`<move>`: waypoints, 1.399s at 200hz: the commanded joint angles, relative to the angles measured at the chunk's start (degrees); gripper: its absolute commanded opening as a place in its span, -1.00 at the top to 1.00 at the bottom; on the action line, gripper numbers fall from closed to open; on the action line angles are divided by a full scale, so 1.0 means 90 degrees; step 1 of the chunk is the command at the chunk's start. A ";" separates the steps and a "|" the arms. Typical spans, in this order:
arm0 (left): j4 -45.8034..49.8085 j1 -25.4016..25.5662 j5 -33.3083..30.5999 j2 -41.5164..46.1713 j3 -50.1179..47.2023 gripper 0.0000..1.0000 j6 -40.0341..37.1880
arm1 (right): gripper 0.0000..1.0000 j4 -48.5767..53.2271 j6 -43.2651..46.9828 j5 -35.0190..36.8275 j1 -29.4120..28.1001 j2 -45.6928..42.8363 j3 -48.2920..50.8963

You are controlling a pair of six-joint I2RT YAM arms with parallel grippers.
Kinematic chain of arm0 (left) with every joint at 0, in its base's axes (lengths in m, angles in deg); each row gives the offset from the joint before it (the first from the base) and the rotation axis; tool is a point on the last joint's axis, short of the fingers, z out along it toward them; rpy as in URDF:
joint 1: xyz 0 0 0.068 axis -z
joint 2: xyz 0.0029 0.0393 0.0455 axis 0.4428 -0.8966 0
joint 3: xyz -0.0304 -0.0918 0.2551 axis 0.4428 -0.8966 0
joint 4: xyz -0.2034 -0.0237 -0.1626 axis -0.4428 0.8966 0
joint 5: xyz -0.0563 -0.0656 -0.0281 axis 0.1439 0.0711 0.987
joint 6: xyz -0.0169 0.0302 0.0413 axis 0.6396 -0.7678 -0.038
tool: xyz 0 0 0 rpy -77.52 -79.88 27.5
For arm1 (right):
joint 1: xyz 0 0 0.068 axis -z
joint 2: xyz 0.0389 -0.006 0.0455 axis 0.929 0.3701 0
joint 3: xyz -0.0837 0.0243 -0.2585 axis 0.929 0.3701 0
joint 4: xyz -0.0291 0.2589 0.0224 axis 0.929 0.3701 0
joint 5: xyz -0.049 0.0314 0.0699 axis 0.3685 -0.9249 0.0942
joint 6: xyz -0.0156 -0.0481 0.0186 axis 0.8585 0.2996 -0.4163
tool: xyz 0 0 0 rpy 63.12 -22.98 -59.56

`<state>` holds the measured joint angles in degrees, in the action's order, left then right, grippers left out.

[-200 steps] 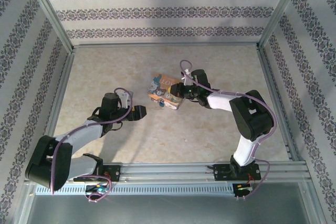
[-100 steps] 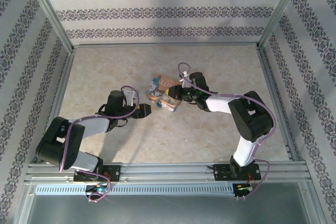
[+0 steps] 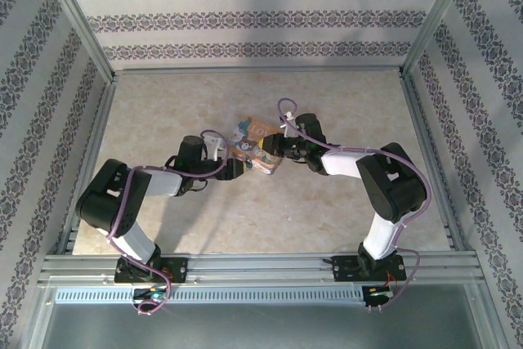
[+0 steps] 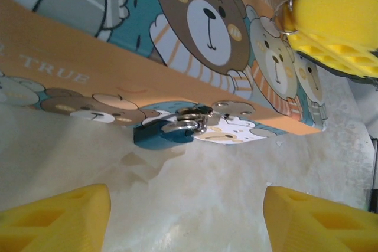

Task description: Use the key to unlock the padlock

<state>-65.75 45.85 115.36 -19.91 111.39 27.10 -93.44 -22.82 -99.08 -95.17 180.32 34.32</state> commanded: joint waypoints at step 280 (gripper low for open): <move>-0.1286 0.0917 -0.0469 -0.1565 0.0725 0.06 0.0402 | 1.00 0.0686 -0.0009 0.0182 0.0011 -0.0056 0.0254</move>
<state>-71.58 52.11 112.94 -31.12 118.88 28.04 -92.41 -22.80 -98.04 -95.02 179.58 34.59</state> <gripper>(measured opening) 0.487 0.051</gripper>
